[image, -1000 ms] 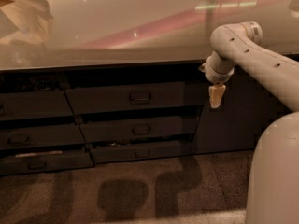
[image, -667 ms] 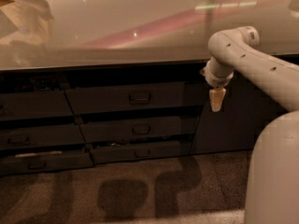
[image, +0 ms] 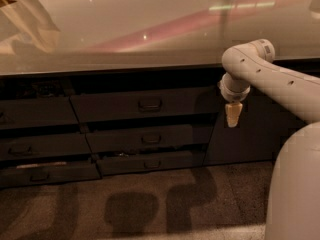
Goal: Open top drawer
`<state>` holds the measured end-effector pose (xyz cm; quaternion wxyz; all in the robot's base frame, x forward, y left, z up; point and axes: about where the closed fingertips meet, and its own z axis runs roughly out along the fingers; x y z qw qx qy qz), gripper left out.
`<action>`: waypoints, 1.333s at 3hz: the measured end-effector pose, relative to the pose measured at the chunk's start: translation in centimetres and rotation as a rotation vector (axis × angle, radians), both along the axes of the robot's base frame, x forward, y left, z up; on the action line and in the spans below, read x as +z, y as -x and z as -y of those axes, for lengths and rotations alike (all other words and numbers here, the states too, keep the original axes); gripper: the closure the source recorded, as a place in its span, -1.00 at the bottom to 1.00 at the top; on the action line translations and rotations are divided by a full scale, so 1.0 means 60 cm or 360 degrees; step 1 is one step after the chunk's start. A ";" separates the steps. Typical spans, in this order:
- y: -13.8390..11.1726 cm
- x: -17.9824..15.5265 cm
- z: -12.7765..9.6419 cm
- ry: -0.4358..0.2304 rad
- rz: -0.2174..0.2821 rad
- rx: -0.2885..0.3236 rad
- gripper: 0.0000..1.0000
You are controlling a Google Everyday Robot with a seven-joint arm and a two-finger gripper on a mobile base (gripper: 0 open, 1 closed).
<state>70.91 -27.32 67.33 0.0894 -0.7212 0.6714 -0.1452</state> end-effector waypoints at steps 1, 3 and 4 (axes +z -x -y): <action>-0.002 -0.007 -0.052 0.0120 0.0006 0.0075 -1.00; 0.004 -0.030 -0.126 0.0314 0.0001 0.0216 -1.00; 0.001 -0.037 -0.123 0.0194 0.0004 0.0269 -1.00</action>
Offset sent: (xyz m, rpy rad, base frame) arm -0.0039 0.1397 -0.0191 -0.3231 -0.0123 0.2396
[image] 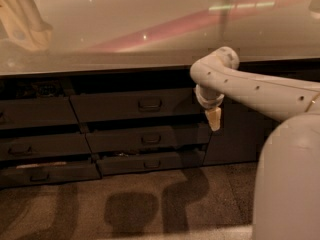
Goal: Open top drawer
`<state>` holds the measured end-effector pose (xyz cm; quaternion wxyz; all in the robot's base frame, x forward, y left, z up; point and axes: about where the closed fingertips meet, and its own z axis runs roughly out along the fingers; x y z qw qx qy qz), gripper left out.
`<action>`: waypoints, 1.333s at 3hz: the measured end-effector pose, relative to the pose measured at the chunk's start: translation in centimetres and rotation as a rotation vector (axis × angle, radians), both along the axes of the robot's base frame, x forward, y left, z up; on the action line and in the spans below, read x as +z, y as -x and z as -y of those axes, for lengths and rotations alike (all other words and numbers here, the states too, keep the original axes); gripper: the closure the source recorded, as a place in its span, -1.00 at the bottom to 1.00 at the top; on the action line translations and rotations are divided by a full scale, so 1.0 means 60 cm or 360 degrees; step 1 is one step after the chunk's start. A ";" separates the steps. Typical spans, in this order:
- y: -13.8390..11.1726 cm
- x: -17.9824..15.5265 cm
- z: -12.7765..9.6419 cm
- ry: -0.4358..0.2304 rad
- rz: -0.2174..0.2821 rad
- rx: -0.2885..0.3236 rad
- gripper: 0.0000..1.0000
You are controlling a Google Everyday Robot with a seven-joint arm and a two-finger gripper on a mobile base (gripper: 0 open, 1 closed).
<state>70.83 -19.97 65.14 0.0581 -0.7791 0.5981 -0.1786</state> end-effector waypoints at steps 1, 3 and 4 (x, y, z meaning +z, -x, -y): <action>-0.003 -0.008 0.006 -0.0223 -0.0019 0.0098 -1.00; -0.020 0.033 0.014 -0.0267 0.0020 0.0125 -1.00; -0.021 0.033 0.014 -0.0267 0.0020 0.0124 -1.00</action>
Offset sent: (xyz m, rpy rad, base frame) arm 0.0019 -0.0032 -0.0044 0.1219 0.0103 0.0532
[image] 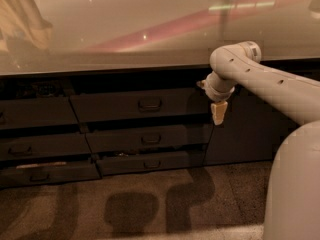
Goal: Open top drawer
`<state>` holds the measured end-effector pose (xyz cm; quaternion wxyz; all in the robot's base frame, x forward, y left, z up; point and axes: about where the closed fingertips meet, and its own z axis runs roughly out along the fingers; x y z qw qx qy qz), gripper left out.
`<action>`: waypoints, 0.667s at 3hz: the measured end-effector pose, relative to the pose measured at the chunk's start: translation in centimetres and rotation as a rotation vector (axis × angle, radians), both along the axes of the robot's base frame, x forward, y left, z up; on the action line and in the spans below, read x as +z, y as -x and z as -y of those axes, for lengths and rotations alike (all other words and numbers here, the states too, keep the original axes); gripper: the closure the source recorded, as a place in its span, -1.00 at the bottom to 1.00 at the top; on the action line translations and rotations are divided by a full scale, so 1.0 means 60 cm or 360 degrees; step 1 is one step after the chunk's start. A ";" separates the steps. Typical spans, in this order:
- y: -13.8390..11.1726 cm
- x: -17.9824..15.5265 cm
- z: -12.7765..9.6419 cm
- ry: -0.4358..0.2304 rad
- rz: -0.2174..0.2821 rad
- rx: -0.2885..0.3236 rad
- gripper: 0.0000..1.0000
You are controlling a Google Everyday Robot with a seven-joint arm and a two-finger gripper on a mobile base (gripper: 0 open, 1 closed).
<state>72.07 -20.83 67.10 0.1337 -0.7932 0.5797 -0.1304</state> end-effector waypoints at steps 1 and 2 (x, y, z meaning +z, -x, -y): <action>-0.018 -0.017 0.017 0.0048 -0.0023 -0.0065 -1.00; -0.018 -0.017 0.017 0.0048 -0.0023 -0.0065 -1.00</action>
Offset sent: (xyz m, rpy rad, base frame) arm 0.0087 -0.0079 -0.0083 -0.0246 0.0117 -0.0324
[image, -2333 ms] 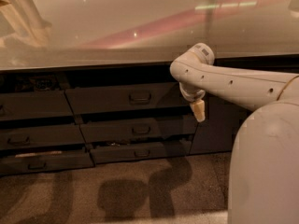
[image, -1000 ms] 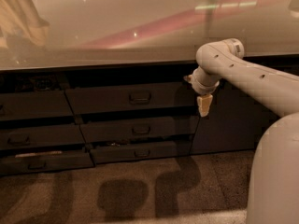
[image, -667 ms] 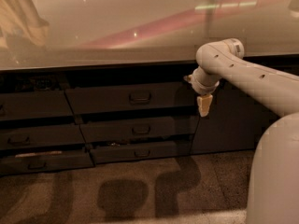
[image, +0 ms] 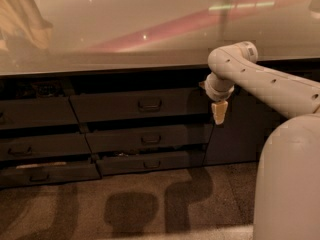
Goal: Open top drawer
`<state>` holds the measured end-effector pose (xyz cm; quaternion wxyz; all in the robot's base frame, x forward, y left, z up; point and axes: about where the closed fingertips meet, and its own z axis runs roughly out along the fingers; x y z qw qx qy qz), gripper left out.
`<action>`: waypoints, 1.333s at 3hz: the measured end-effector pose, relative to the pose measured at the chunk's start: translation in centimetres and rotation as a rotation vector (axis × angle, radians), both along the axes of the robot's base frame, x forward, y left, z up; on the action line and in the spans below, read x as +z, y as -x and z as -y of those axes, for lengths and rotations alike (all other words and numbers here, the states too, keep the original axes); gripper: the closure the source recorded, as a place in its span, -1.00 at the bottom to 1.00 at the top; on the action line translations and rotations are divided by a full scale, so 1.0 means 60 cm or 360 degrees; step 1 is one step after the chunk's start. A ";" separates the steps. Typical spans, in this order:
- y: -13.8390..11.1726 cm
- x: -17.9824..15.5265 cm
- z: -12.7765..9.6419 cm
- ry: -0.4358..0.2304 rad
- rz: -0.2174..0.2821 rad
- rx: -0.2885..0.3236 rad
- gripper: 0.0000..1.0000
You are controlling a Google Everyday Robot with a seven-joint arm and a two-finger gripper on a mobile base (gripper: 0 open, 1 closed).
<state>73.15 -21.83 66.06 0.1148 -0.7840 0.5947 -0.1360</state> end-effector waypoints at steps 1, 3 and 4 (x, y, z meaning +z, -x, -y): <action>-0.019 -0.037 0.024 0.0005 -0.0079 -0.0063 -1.00; -0.033 -0.076 0.056 0.0000 -0.0158 -0.0152 -1.00; -0.033 -0.076 0.056 0.0000 -0.0158 -0.0152 -0.63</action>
Offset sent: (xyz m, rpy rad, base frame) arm 0.0481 -0.0866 -0.1070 0.0102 0.1965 -0.2213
